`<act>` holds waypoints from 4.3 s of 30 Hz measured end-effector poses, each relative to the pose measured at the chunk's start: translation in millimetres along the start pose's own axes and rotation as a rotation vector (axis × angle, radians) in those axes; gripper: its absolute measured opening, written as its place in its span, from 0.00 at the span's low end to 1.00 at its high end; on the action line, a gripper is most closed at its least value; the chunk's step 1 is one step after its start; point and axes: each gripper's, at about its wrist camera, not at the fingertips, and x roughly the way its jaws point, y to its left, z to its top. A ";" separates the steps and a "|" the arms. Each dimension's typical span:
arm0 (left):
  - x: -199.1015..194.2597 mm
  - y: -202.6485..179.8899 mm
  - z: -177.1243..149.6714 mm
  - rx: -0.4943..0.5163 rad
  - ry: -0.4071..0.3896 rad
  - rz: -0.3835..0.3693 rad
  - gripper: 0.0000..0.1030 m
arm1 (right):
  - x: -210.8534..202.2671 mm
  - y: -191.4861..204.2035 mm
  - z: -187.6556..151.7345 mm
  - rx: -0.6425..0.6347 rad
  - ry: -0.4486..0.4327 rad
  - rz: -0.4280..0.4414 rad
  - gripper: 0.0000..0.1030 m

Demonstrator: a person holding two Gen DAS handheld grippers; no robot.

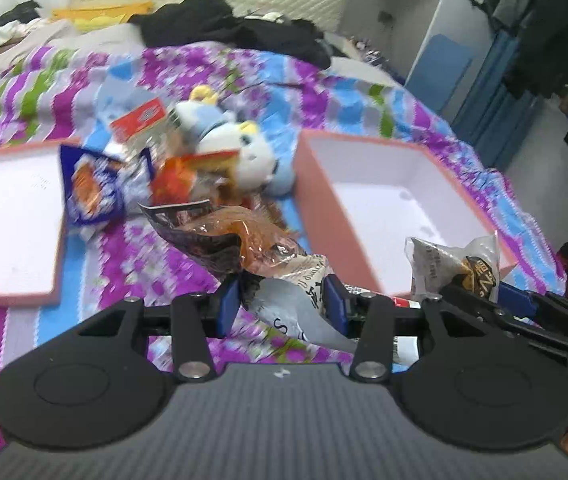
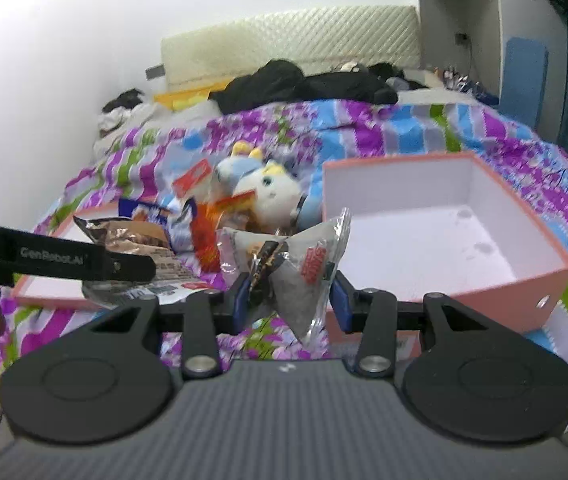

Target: Organize snacks

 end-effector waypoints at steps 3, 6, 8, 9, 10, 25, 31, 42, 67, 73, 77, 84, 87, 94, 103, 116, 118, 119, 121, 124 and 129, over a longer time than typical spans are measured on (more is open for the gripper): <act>6.0 -16.6 19.1 0.015 -0.019 -0.024 0.49 | 0.4 -12.7 15.2 0.001 -0.027 -0.020 0.44; 15.5 -32.5 40.5 0.028 -0.034 -0.052 0.49 | 2.8 -30.4 32.1 0.012 -0.058 -0.043 0.44; 25.3 -44.5 54.6 0.043 -0.044 -0.072 0.49 | 7.3 -42.2 40.6 0.016 -0.071 -0.065 0.44; 30.4 -50.1 60.1 0.052 -0.046 -0.079 0.49 | 10.4 -49.9 44.6 0.020 -0.073 -0.075 0.44; 37.2 -56.1 65.8 0.058 -0.046 -0.086 0.49 | 14.6 -56.8 47.7 0.023 -0.073 -0.082 0.44; 180.2 -117.6 101.2 0.146 0.085 -0.105 0.49 | 102.2 -160.0 46.9 0.113 0.045 -0.204 0.44; 219.3 -122.6 104.7 0.149 0.119 -0.116 0.49 | 133.2 -182.3 33.5 0.155 0.110 -0.236 0.44; 219.2 -123.6 102.5 0.180 0.111 -0.094 0.75 | 143.2 -188.3 21.7 0.216 0.145 -0.241 0.74; -12.6 -65.8 72.1 0.101 -0.136 -0.087 0.75 | 3.0 -71.5 52.8 0.146 -0.093 -0.121 0.75; -55.4 -46.2 56.7 0.083 -0.175 -0.080 0.75 | -21.8 -44.8 48.1 0.123 -0.126 -0.096 0.75; -76.4 -34.2 42.3 0.074 -0.191 -0.068 0.75 | -33.1 -29.0 41.6 0.110 -0.132 -0.081 0.75; -100.5 -6.0 9.3 0.033 -0.185 -0.034 0.75 | -45.9 -3.5 21.4 0.110 -0.135 -0.038 0.75; -103.9 3.8 -6.6 0.020 -0.177 -0.011 0.75 | -48.4 6.3 11.3 0.103 -0.128 -0.014 0.75; -104.0 20.3 -38.0 -0.014 -0.150 0.030 0.76 | -45.2 21.2 -13.3 0.077 -0.093 0.023 0.75; -90.2 32.6 -62.3 -0.032 -0.102 0.070 0.76 | -36.9 28.1 -43.8 0.064 -0.029 0.059 0.75; -74.0 70.9 -88.8 -0.155 -0.069 0.129 0.78 | -11.6 51.4 -64.8 0.000 0.060 0.109 0.74; -68.3 84.4 -87.1 -0.180 -0.069 0.145 0.79 | -2.1 57.6 -61.8 -0.023 0.067 0.113 0.74; -64.0 92.5 -85.7 -0.192 -0.064 0.153 0.79 | 2.4 60.1 -60.6 -0.034 0.072 0.114 0.74; -56.1 106.5 -81.7 -0.212 -0.060 0.162 0.79 | 14.6 65.5 -57.9 -0.049 0.082 0.114 0.74; -40.7 128.7 -70.7 -0.232 -0.059 0.173 0.79 | 37.6 70.5 -53.5 -0.054 0.102 0.107 0.74; -1.8 165.9 -44.1 -0.239 -0.058 0.199 0.79 | 83.7 78.2 -44.0 -0.031 0.133 0.097 0.74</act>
